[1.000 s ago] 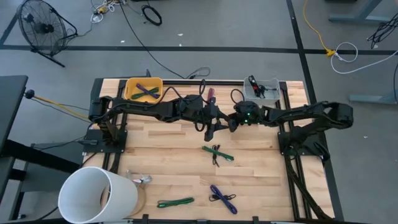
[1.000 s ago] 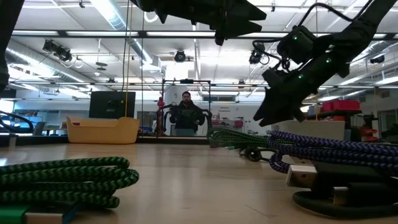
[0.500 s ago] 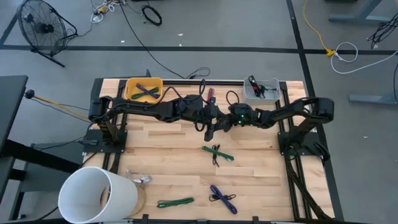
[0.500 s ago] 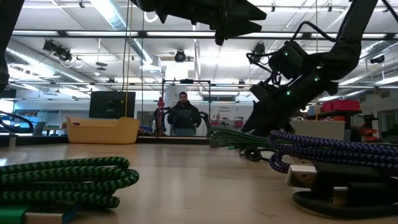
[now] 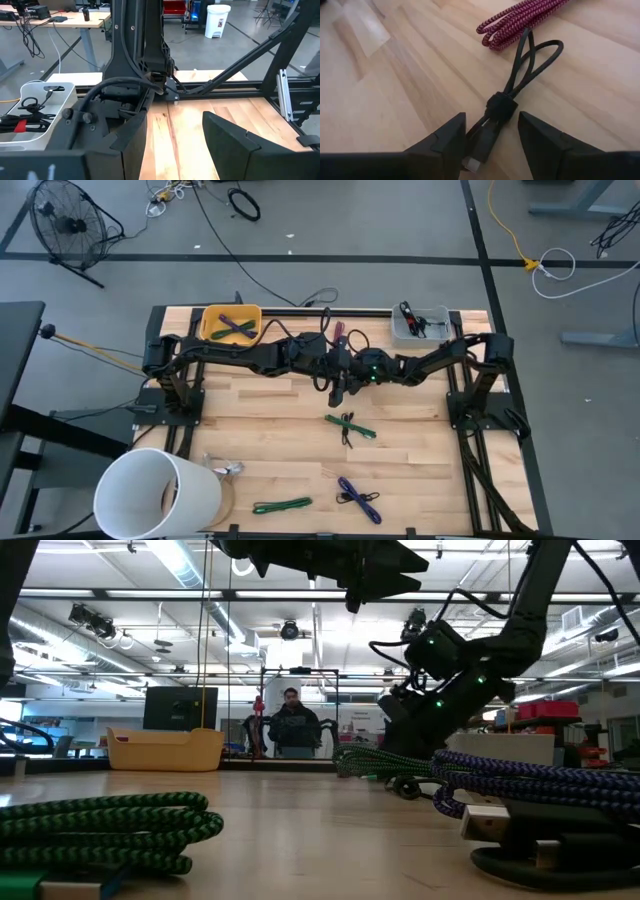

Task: Pick & Place USB Port
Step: Put the black charger cable into the gray bin

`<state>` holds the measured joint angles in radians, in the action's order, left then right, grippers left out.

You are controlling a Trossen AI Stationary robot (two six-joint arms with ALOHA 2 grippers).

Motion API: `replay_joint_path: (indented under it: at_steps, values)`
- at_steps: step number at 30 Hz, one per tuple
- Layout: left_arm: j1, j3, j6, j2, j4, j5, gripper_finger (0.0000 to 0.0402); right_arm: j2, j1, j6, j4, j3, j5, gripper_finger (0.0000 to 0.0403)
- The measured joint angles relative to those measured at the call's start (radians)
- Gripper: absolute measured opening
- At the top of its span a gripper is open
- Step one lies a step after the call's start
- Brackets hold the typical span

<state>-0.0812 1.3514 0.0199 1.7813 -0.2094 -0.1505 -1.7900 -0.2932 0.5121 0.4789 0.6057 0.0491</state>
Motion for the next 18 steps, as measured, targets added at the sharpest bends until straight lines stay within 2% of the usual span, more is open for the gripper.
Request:
replay_joint_path:
  at_steps: [4,6,8,11,12,18]
  values:
    - [0.0,0.0,0.0,0.0,0.003,0.0,0.0197,-0.015,0.005,0.001,-0.027,0.015,0.027,0.0183]
    - [0.0,0.0,0.0,0.0,0.004,0.0,0.0197,-0.015,0.006,0.008,-0.032,0.015,0.029,0.0168]
    - [0.0,0.0,0.0,0.0,0.004,0.0,0.0197,-0.016,0.007,0.006,-0.037,0.015,0.038,0.0133]
    - [0.0,0.0,0.0,0.0,0.004,0.0,0.0197,-0.016,0.006,0.003,-0.046,0.015,0.037,0.0045]
    - [0.0,0.0,0.0,0.0,0.004,0.0,0.0197,-0.016,0.007,-0.003,-0.046,0.015,0.038,0.0028]
    - [0.0,0.0,-0.001,0.0,0.006,0.0,0.0197,0.006,0.007,0.023,-0.069,0.014,0.038,0.0023]
